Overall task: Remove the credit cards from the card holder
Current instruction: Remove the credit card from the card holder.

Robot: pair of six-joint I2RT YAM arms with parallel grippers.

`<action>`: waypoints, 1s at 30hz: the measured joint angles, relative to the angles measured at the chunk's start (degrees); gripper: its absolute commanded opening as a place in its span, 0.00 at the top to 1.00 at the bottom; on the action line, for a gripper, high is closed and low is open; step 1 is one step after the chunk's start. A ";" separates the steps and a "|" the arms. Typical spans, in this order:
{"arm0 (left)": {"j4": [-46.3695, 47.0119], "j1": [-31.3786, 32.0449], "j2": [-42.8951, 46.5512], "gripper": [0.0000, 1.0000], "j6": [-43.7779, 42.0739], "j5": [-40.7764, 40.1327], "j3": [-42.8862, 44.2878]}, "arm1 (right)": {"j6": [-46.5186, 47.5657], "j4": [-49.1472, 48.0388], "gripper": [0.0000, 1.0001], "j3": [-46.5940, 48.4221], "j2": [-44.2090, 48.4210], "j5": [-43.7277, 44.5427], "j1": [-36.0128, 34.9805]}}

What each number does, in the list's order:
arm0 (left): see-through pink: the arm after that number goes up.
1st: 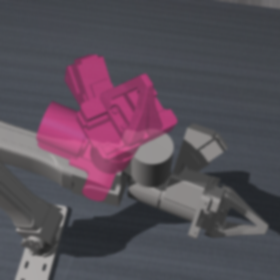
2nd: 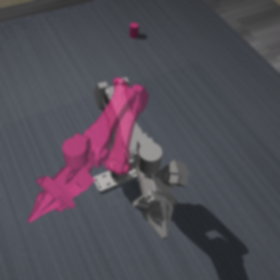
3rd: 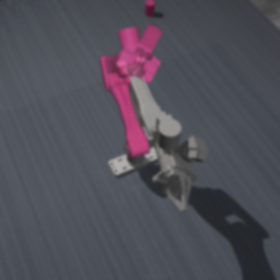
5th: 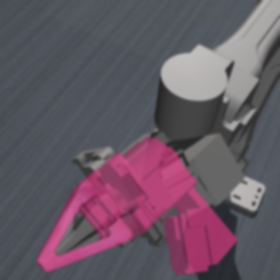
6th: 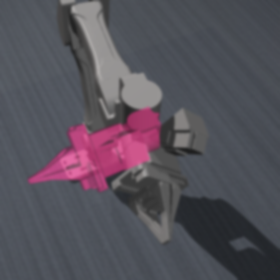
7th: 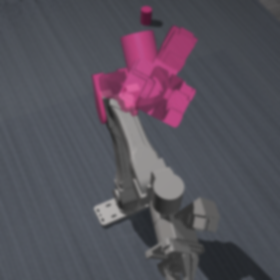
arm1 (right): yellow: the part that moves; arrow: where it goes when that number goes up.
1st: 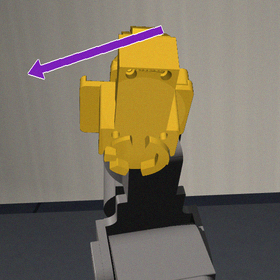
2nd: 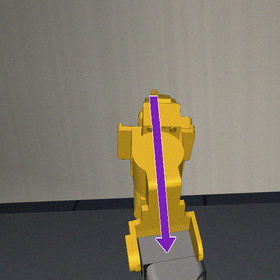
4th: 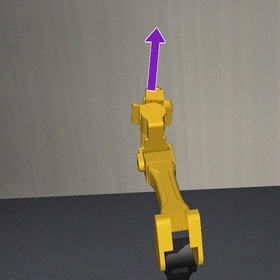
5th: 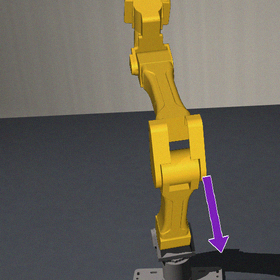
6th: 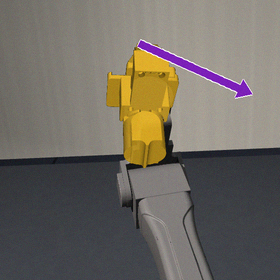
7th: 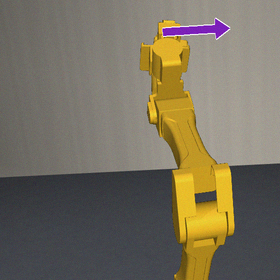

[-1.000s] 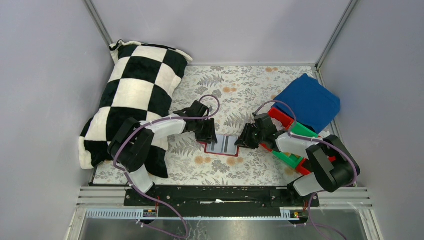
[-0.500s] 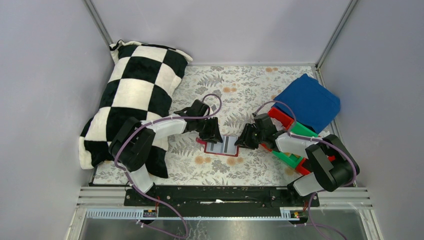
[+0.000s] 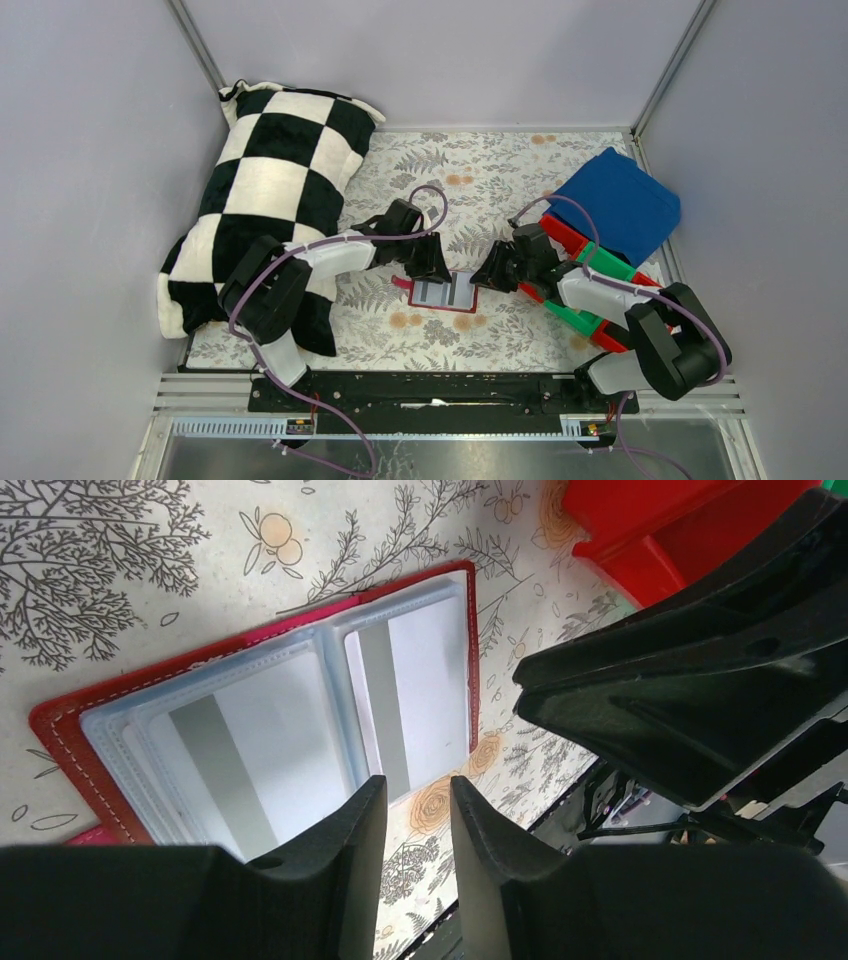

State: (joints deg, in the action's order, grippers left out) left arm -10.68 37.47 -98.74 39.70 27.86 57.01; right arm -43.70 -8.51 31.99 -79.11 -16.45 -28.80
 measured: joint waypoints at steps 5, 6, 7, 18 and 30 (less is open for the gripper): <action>1.55 0.00 -1.62 0.68 0.85 -0.07 -0.04 | -0.04 -0.61 0.68 0.00 -2.29 -0.92 0.00; 1.53 0.00 -2.08 0.69 0.87 -0.20 -0.04 | -0.04 -0.83 0.68 0.00 -3.10 -1.14 0.00; 1.46 0.00 -2.51 0.68 0.85 -0.39 -0.04 | -0.02 -1.07 0.68 0.00 -3.82 -1.29 0.00; -0.22 0.00 -3.43 0.66 -0.28 -2.84 -0.17 | -0.15 -5.53 0.66 -0.20 -8.50 -5.46 0.00; -3.89 0.00 -0.74 0.60 -1.49 -4.17 -0.07 | -0.96 -8.39 0.66 -0.44 -8.37 -8.39 0.00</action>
State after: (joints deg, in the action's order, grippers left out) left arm -14.57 37.47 -99.48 38.22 23.68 56.95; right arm -44.66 -16.91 31.55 -87.48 -24.84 -28.80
